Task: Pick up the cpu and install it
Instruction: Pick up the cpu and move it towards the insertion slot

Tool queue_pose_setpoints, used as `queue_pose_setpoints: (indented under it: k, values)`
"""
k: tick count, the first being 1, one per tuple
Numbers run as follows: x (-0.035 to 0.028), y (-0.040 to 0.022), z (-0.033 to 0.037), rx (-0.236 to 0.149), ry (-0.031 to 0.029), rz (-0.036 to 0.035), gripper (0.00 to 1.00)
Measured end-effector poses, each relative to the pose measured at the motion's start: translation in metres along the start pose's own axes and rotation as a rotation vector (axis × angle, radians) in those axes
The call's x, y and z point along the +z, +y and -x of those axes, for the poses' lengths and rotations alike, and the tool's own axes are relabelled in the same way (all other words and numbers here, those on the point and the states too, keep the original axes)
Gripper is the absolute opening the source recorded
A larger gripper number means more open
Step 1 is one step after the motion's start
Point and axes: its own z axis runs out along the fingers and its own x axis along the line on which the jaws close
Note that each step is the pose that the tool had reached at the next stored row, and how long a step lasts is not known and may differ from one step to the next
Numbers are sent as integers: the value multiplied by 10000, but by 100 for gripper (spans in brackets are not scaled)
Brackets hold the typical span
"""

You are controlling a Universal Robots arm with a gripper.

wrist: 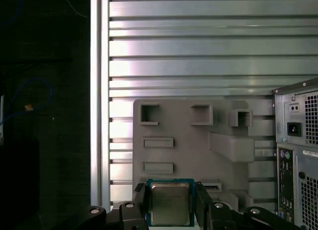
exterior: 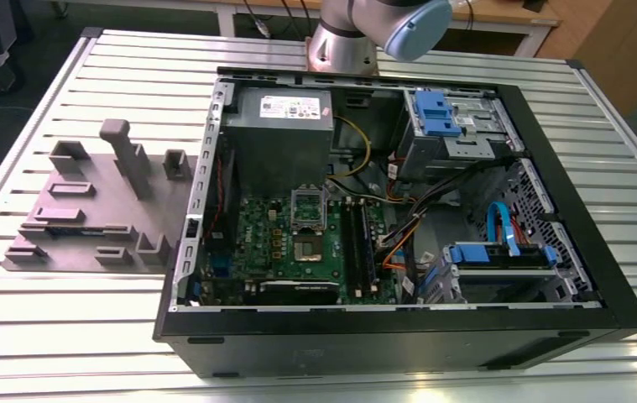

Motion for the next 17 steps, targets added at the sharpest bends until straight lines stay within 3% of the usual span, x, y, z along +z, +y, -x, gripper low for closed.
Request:
queue_pose_setpoints:
  k: [17]
  values:
    - [0, 3, 94, -1, 1, -1, 47]
